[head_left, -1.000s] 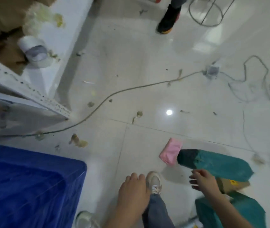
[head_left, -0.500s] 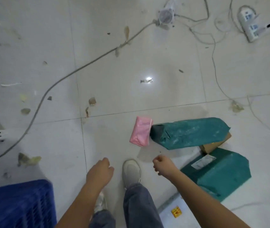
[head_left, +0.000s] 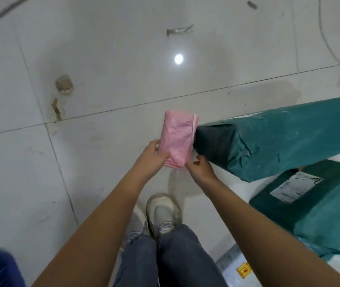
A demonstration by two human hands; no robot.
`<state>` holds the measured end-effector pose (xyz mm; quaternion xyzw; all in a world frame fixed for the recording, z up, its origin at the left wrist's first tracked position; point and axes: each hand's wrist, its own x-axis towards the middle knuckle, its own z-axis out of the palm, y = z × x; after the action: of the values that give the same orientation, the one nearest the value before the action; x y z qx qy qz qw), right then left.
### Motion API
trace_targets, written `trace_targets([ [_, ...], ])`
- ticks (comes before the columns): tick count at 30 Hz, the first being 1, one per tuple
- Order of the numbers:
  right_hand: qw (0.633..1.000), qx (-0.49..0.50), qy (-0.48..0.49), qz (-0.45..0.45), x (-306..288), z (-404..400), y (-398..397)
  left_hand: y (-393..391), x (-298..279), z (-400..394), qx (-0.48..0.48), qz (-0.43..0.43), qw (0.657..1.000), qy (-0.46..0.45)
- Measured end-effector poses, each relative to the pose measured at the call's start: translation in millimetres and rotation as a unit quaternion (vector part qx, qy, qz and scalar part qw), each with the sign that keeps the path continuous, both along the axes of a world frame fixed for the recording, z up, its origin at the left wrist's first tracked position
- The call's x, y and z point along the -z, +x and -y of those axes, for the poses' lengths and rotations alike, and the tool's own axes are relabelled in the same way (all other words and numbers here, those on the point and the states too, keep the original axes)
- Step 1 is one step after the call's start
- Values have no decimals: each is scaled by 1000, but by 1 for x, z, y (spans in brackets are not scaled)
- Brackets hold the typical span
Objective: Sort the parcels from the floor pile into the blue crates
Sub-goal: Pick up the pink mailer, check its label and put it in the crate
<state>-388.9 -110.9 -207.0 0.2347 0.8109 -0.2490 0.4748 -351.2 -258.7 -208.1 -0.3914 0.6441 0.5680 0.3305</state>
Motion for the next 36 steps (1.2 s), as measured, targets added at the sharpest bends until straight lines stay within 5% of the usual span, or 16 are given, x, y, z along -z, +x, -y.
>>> trace_targets([
  [9,988,70,-132,-44,-1,15,8,7,11,-16,-55,19,996,66],
  [13,964,-198,-55,-168,-37,26,15,5,-30,-7,-126,33,985,110],
  [17,848,-470,-81,-233,-91,43,21,-10,-86,12,-282,39,947,152],
  [20,786,-551,-148,-240,-132,46,18,-2,-122,30,-326,35,943,66],
  [22,835,-465,-193,-222,-157,46,15,8,-145,43,-385,27,918,92],
  [24,945,-209,-220,-119,-184,52,5,13,-170,55,-462,3,874,151],
  [25,966,-50,-252,-30,-198,56,-3,13,-182,59,-495,-6,853,165],
  [27,924,158,-325,126,-215,60,-15,12,-203,63,-540,-19,821,186],
  [30,885,161,-409,151,-240,72,-21,13,-234,63,-534,-51,812,229],
  [33,916,116,-382,38,-266,88,-17,19,-264,68,-539,-110,801,235],
  [36,913,77,-400,30,-300,96,-20,41,-298,85,-558,-161,790,198],
])
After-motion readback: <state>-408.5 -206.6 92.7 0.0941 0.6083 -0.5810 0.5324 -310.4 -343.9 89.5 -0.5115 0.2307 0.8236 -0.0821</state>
